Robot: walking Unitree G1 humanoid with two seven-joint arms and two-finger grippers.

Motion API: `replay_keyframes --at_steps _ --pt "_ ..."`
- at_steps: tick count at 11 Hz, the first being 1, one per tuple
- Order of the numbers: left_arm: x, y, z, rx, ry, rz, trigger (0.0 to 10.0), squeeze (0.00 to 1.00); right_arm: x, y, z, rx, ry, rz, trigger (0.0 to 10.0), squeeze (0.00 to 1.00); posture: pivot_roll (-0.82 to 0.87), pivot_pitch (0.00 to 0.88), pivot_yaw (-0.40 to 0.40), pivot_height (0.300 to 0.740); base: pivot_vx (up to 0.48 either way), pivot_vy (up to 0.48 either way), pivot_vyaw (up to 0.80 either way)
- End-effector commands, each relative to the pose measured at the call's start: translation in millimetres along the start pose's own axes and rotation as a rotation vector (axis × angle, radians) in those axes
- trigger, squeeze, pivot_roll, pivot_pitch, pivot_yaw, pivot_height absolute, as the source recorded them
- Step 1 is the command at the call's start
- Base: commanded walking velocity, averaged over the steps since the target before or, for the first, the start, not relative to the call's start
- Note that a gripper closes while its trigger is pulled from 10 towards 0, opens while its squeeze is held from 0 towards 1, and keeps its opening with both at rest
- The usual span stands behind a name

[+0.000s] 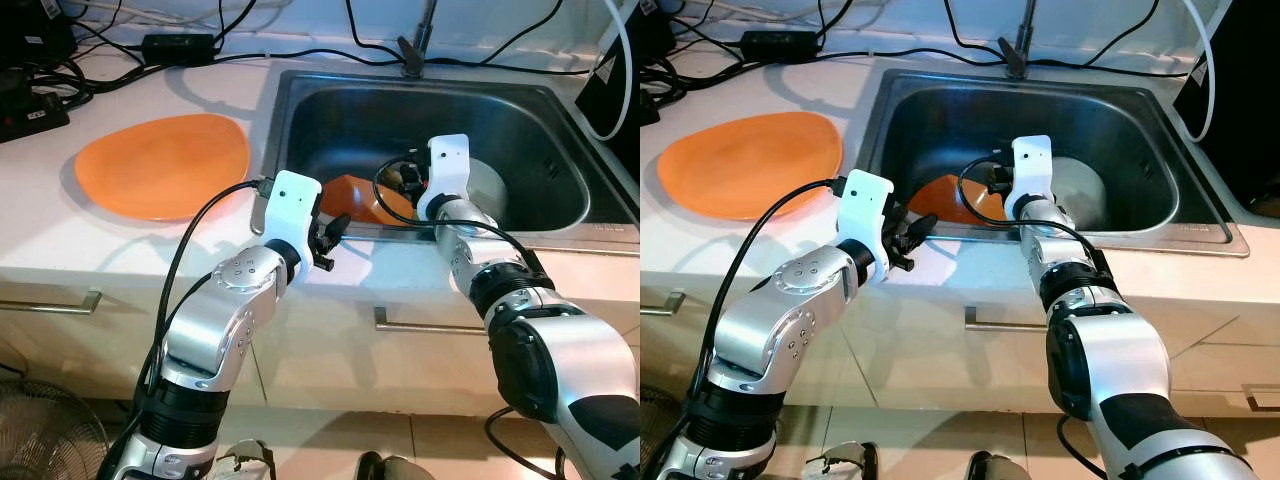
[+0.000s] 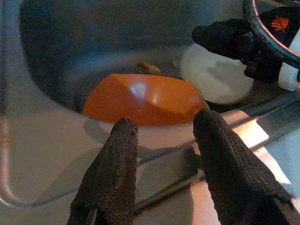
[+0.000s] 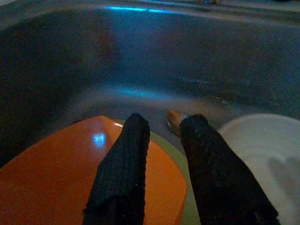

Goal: Kitchen organization

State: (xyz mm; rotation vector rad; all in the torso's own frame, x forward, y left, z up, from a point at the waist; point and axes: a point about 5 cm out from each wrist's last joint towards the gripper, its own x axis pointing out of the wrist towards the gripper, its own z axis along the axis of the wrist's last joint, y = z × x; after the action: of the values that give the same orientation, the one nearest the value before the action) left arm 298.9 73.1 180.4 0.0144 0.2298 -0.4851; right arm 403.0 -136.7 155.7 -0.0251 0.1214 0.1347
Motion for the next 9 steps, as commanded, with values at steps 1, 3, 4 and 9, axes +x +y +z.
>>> replay_keyframes --at_steps 1,3,4,9 --pt "-0.1 3.3 1 0.002 -0.040 0.037 10.0 0.00 2.7 -0.2 21 0.028 -0.095 0.007 10.0 0.00 0.20 0.131 -0.042 0.740 0.000 0.000 0.00" --pt "1.8 15.0 5 0.066 -0.134 0.123 10.0 0.00 1.0 -0.7 47 0.068 -0.268 0.037 10.0 0.00 0.15 0.119 -0.034 0.740 0.000 0.000 0.00" --pt "2.0 19.3 7 0.095 -0.168 0.159 10.0 0.00 -3.3 -0.8 56 0.081 -0.356 0.058 10.0 0.00 0.14 0.115 -0.032 0.740 0.000 0.000 0.00" --pt "-2.2 29.4 2 0.189 -0.331 0.250 10.0 0.00 -62.3 -2.7 39 0.162 -0.510 0.070 10.0 0.00 0.06 0.077 -0.022 0.740 0.000 0.000 0.00"
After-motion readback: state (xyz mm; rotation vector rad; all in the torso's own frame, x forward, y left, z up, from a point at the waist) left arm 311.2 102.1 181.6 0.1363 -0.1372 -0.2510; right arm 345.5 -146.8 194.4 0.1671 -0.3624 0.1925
